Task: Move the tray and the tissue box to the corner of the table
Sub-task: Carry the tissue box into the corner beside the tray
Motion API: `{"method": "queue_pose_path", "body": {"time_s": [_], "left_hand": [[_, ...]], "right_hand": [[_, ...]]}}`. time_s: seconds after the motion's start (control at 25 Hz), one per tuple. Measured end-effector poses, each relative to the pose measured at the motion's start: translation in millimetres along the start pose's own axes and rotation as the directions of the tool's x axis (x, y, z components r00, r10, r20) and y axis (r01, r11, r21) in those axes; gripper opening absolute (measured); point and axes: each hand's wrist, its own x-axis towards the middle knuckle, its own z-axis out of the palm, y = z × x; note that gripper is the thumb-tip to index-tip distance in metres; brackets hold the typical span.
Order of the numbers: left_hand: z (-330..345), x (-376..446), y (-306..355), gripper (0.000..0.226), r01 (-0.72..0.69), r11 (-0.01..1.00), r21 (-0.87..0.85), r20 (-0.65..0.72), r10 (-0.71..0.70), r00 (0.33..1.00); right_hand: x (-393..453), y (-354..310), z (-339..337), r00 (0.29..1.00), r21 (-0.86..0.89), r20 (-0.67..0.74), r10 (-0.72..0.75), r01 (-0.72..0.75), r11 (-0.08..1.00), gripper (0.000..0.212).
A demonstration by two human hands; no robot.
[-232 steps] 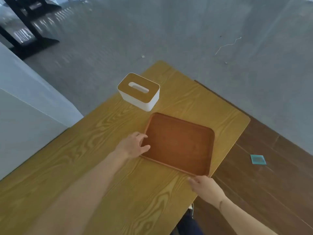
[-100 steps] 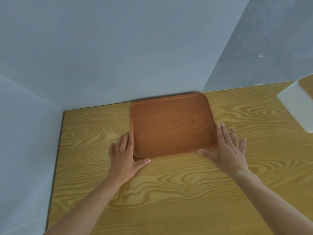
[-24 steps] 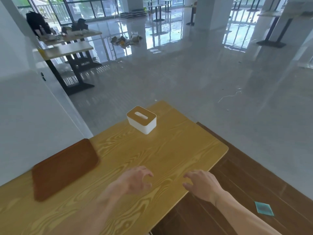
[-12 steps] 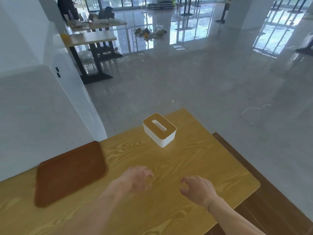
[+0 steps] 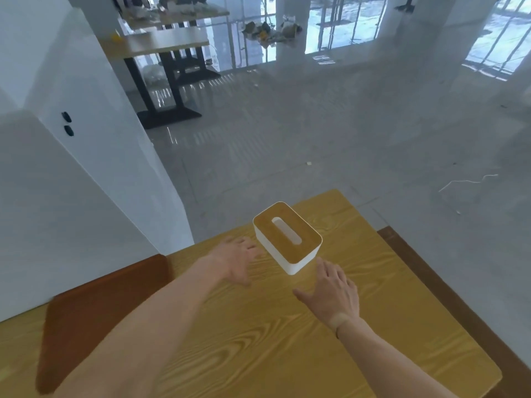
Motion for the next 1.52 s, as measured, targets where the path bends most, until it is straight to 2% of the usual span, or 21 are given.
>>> {"method": "queue_pose_path", "body": {"time_s": [0.12, 0.2, 0.36, 0.52, 0.72, 0.88, 1.04, 1.32, 1.52], "left_hand": [[-28, 42, -17, 0.104, -0.033, 0.996, 0.080, -0.121, 0.043, 0.992], [-44, 70, -24, 0.116, -0.051, 0.988, 0.144, -0.134, 0.071, 0.988], [-59, 123, -28, 0.139, -0.118, 0.941, 0.316, -0.016, 0.130, 0.991], [-60, 159, -20, 0.150, -0.179, 0.889, 0.422, 0.069, 0.166, 0.984], [-56, 175, -19, 0.152, -0.207, 0.863, 0.460, 0.090, 0.187, 0.978], [-52, 163, -21, 0.147, -0.207, 0.896, 0.392, 0.045, 0.207, 0.977], [-33, 135, -16, 0.144, -0.149, 0.960, 0.236, -0.027, 0.160, 0.987], [2, 52, 6, 0.137, -0.040, 0.996, -0.081, -0.222, 0.022, 0.975], [14, -32, 21, 0.136, 0.082, 0.982, -0.169, -0.266, -0.126, 0.956]], "right_hand": [[45, -12, -4, 1.000, -0.022, 0.025, -0.002, 0.003, 1.000, 0.112], [71, -18, -4, 0.999, -0.033, 0.050, 0.012, -0.011, 0.999, 0.119], [113, -17, 4, 0.990, -0.054, 0.138, 0.037, -0.030, 0.998, 0.131], [127, -20, 20, 0.978, -0.043, 0.199, 0.060, -0.053, 0.998, 0.143], [132, -26, 36, 0.986, -0.036, 0.149, 0.072, -0.067, 0.997, 0.145], [134, -22, 31, 0.994, -0.009, 0.107, -0.024, 0.025, 1.000, 0.142], [132, -12, 14, 0.974, -0.109, 0.134, -0.181, 0.196, 0.974, 0.142], [91, -15, -23, 0.903, -0.220, 0.196, -0.383, 0.421, 0.880, 0.139], [41, -36, -39, 0.824, -0.217, 0.191, -0.534, 0.566, 0.795, 0.139]]}}
